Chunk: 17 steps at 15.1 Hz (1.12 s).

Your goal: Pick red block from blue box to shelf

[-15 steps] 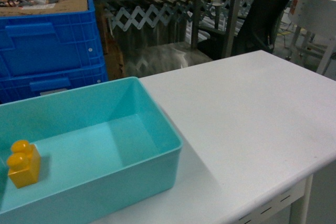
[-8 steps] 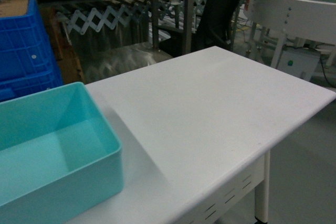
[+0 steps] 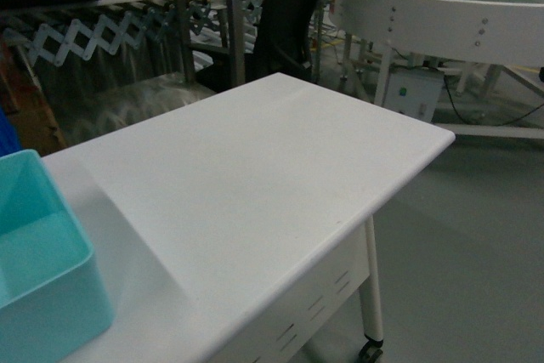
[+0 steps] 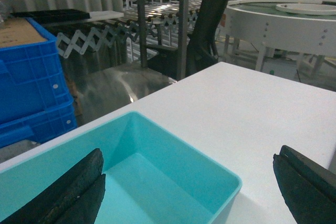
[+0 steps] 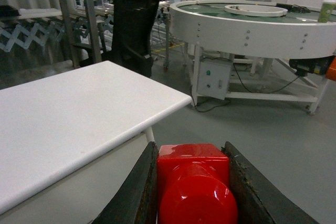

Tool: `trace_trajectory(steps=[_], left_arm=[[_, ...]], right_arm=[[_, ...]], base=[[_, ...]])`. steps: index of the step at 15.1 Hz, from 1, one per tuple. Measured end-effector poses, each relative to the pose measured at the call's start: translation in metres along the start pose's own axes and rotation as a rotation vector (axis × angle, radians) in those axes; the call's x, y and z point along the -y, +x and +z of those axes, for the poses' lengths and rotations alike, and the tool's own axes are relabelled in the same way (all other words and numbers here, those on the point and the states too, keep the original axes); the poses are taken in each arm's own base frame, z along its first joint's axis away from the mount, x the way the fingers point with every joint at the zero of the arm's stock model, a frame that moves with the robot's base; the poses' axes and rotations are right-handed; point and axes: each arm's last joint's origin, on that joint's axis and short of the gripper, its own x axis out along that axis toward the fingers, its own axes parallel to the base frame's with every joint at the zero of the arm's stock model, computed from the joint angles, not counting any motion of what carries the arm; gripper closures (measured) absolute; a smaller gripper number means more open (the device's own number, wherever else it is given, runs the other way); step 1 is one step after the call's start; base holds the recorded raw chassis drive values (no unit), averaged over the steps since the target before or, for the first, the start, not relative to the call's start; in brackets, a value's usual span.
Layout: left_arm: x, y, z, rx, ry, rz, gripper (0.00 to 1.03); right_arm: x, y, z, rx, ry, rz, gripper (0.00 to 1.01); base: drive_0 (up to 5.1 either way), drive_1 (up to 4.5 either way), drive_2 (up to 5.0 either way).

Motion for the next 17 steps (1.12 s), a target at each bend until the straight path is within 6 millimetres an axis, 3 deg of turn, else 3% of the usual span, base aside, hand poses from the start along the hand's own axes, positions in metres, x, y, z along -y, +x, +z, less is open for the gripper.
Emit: trace_trajectory(steps=[17], left_arm=[[0.0000, 0.0000, 0.0000, 0.000, 0.000, 0.000, 0.05]], right_arm=[[0.0000, 0.0000, 0.0000, 0.000, 0.000, 0.000, 0.73]], base=[[-1.6, -1.59, -1.6]])
